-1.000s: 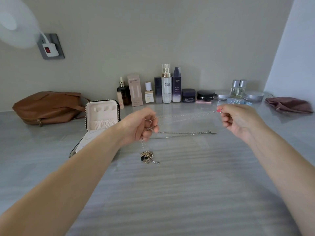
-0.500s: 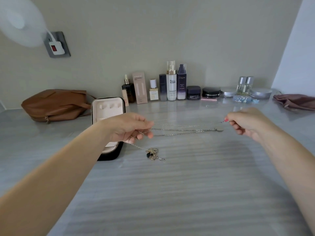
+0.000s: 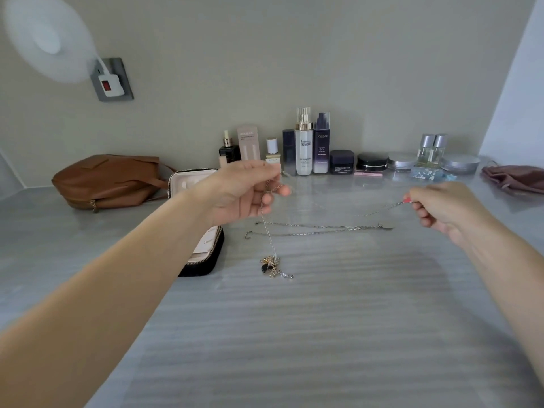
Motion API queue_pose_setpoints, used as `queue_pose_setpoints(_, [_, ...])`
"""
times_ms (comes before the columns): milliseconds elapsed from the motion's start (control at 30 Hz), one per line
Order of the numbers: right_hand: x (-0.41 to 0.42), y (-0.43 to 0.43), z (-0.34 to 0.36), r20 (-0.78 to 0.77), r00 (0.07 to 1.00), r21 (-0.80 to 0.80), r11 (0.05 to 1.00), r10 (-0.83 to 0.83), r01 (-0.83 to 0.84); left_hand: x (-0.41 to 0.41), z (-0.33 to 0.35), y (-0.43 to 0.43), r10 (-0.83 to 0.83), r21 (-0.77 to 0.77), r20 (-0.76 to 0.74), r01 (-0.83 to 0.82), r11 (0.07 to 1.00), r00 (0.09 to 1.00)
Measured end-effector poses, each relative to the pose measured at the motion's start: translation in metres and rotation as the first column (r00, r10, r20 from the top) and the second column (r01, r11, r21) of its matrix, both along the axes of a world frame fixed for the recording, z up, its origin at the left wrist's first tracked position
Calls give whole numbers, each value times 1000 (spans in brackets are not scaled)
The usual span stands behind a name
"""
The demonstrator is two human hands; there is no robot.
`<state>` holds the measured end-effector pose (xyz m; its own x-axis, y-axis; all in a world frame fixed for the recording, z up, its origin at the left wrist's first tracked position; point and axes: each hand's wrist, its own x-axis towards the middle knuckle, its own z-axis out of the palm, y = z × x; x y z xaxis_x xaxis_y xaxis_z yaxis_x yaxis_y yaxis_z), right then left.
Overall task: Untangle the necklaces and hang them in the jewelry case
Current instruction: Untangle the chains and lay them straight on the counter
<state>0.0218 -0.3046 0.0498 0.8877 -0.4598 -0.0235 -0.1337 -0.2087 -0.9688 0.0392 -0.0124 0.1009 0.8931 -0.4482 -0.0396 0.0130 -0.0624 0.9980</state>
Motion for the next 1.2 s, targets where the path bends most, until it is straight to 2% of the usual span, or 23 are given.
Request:
queue_pose_setpoints(133, [-1, 3, 1, 23, 1000, 8, 1000, 10, -10, -1, 13, -5, 18, -129, 25, -15, 992, 1000])
queue_pose_setpoints(233, [-1, 4, 1, 16, 1000, 9, 1000, 12, -12, -1, 15, -4, 21, -123, 35, -16, 992, 999])
queue_pose_setpoints(367, [0, 1, -2, -24, 1000, 1, 1000, 6, -6, -2, 9, 2, 68, -34, 29, -67, 997, 997])
queue_pose_setpoints(467, [2, -3, -7, -69, 998, -43, 999, -3, 0, 1, -2, 8, 111, 144, 49, -117, 983, 993])
queue_pose_setpoints(600, [6, -8, -18, -196, 981, -234, 971, -4, -43, 5, -28, 11, 129, 438, 29, -129, 890, 991])
queue_pose_setpoints(667, [8, -8, -22, -278, 961, -342, 935, -7, -92, 8, -42, 11, 124, 528, 37, -124, 840, 992])
queue_pose_setpoints(900, [16, -19, -25, -389, 914, -549, 826, -119, -126, 15, -60, 5, 106, 661, 212, -223, 717, 972])
queue_pose_setpoints(1033, [15, -25, -23, -388, 910, -601, 788, -146, -130, 21, -59, 4, 74, 718, 199, -197, 667, 977])
queue_pose_setpoints(1200, [17, -29, -24, -409, 898, -647, 746, -160, -162, 22, -61, 1, 80, 732, 191, -196, 653, 978])
